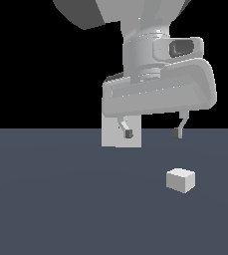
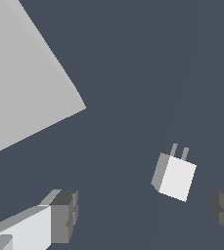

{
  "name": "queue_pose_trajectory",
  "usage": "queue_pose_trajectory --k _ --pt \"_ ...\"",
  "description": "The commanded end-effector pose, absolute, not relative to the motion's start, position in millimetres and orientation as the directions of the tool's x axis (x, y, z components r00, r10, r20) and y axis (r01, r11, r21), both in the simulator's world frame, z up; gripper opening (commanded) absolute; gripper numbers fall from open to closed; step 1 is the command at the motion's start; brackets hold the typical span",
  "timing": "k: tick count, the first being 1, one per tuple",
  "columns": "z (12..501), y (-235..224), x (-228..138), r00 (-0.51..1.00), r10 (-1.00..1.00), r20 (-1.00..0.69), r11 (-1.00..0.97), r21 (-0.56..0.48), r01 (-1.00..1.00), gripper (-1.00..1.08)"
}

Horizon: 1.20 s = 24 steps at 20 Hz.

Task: Plug the charger into the wall socket.

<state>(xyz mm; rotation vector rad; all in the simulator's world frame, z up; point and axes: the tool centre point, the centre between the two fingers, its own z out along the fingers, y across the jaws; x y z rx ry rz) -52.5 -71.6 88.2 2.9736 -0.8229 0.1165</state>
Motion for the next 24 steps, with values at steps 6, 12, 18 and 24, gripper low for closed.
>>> queue_pose_trajectory --k 6,12,18,24 --pt "74 -97 -68 0.73 -0.665 0.156 -0.737 0.017 -0.675 1.0" --pt "67 -109 -78 0.655 -0.731 0.189 -0.667 0.006 -0.745 1.0" --pt "63 -114 -83 0.616 -0.761 0.204 -0.63 0.0 -0.777 1.0" --pt "62 -114 -83 0.614 -0.762 0.204 -0.627 0.0 -0.779 1.0"
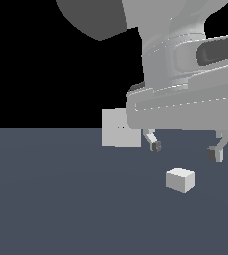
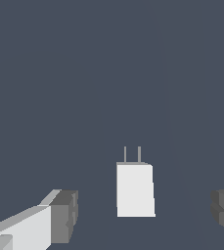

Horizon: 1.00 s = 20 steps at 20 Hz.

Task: Plug the charger into the wall socket.

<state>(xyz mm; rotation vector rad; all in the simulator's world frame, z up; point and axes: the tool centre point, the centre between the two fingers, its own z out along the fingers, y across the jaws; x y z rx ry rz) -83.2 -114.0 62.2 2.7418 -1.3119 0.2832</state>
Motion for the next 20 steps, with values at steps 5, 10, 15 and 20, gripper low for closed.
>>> queue_pose_trajectory --k 5,10,15,20 --pt "52 -114 -84 0.614 -0.763 0.204 -0.627 0.0 -0.779 1.0" --pt "29 -114 -84 0.613 -0.764 0.204 -0.626 0.0 -0.78 1.0" --pt "14 -114 -84 0.612 -0.764 0.204 -0.625 -0.001 -0.78 1.0" --pt "12 -114 -84 0.612 -0.764 0.204 -0.625 -0.001 -0.78 -1.0"
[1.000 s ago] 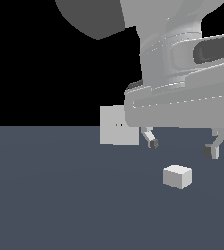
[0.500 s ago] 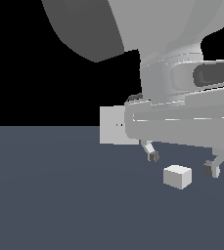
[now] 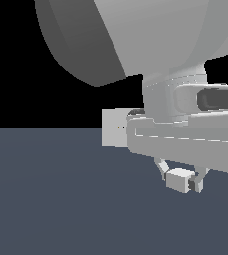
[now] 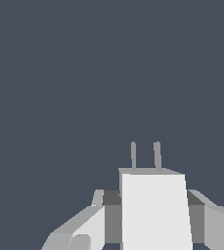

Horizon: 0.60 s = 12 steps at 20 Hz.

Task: Plug the charger into the wall socket.

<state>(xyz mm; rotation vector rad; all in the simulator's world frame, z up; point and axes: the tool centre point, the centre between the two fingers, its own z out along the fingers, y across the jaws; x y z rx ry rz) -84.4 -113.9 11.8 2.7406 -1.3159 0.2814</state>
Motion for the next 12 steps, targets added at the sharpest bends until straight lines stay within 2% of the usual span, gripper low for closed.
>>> queue_pose_trajectory --k 1,12 --pt "11.5 -113.8 -84.1 0.612 -0.764 0.204 -0.625 -0.001 -0.78 -1.0" --pt "13.0 -113.2 -83.0 0.619 -0.758 0.205 -0.632 -0.001 -0.775 -1.0"
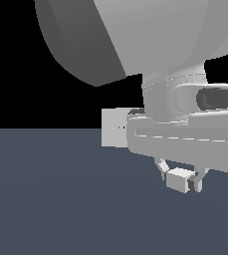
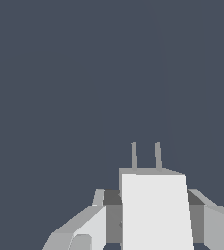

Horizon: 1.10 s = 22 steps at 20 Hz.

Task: Plug the charger into the wall socket.

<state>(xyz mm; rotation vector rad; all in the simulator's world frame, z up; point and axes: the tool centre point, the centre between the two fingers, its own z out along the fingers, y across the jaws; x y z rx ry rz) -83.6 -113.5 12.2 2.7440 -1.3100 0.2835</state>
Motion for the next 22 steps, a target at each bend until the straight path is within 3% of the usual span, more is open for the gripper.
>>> queue_pose_trajectory --k 1,11,22 --pt "14 -113 -82 0.624 -0.754 0.205 -0.638 -0.001 -0.77 -1.0" --pt "33 -95 -66 0.749 -0.629 0.208 -0.766 0.0 -0.643 -1.0" --pt "72 -53 -45 0.922 -0.324 0.21 -0.943 0.003 -0.332 -1.0"
